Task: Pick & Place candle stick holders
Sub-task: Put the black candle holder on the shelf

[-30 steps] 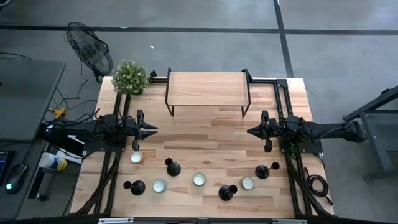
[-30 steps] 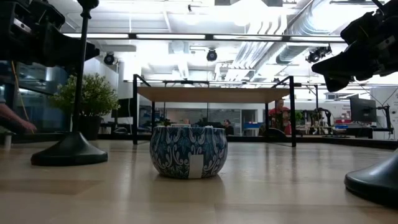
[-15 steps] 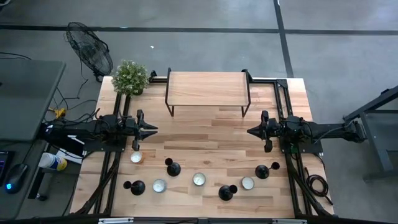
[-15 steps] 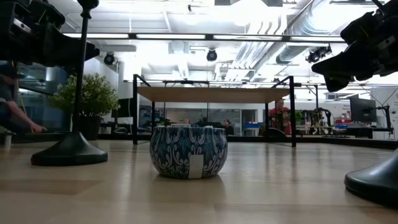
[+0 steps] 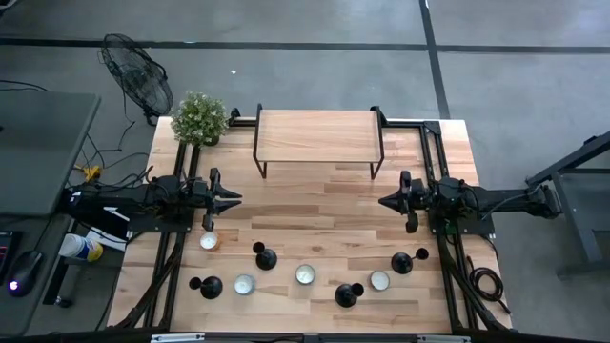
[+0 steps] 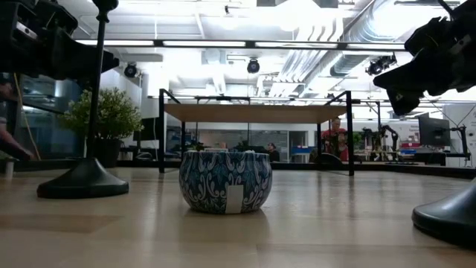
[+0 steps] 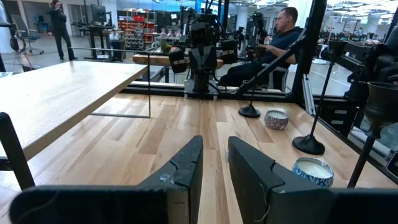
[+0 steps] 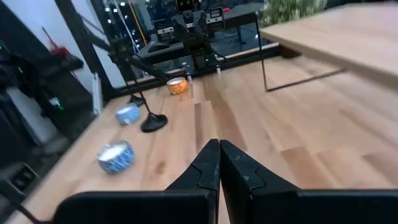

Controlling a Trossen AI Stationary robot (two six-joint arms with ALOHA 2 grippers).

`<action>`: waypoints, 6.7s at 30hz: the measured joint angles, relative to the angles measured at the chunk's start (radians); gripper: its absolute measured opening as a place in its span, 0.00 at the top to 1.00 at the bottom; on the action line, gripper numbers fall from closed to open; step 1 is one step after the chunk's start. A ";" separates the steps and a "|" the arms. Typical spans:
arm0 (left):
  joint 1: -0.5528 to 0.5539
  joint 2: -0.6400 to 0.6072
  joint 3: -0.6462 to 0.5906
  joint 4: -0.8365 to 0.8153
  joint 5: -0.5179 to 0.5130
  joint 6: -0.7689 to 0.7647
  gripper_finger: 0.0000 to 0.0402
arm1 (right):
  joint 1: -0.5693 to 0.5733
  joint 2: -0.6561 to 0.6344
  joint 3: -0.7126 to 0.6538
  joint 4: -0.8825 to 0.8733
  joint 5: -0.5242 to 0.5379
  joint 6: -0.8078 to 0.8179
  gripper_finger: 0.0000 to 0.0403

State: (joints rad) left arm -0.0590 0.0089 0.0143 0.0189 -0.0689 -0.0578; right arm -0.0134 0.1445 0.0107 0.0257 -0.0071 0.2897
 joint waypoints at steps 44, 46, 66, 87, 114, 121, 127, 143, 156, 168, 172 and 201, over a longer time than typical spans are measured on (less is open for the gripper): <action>0.000 0.000 0.000 0.000 0.000 0.000 0.82 | 0.001 0.064 0.768 -1.016 -0.067 0.138 1.00; 0.000 0.000 0.000 0.000 0.000 0.000 0.82 | 0.001 0.087 0.807 -1.072 -0.130 0.203 1.00; 0.000 0.000 0.000 0.000 0.000 0.000 0.82 | 0.001 0.272 0.880 -1.230 -0.233 0.332 1.00; 0.000 0.000 0.000 0.000 0.000 0.000 0.82 | 0.458 0.695 1.187 -1.451 -0.133 0.105 0.60; 0.000 0.000 0.000 0.000 0.000 0.000 0.82 | 0.643 0.959 1.186 -1.313 -0.089 0.094 0.62; 0.000 0.000 0.000 0.000 0.000 0.000 0.82 | 0.643 0.998 1.186 -1.319 -0.089 0.095 0.62; 0.000 0.000 0.000 0.000 0.000 0.000 0.82 | 0.643 1.014 1.185 -1.356 -0.082 0.096 0.62; 0.000 0.000 0.000 0.000 0.000 0.000 0.82 | 0.643 1.042 1.185 -1.386 -0.078 0.182 0.64; 0.000 0.000 0.000 0.000 0.000 0.000 0.82 | 0.643 1.042 1.185 -1.386 -0.127 0.209 0.98; 0.000 0.000 0.000 0.000 0.000 0.000 0.82 | 0.635 1.040 1.185 -1.408 -0.168 0.323 0.99; 0.000 0.000 0.000 0.000 0.000 0.000 0.82 | 0.601 1.040 1.193 -1.437 -0.202 0.343 0.99; 0.000 0.036 0.035 0.104 -0.059 -0.147 0.82 | 0.242 1.047 1.455 -1.550 -0.133 0.307 1.00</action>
State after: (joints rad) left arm -0.0593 0.0448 0.0490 0.1225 -0.1276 -0.2051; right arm 0.2290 1.1914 1.4655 -1.5246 -0.1401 0.5968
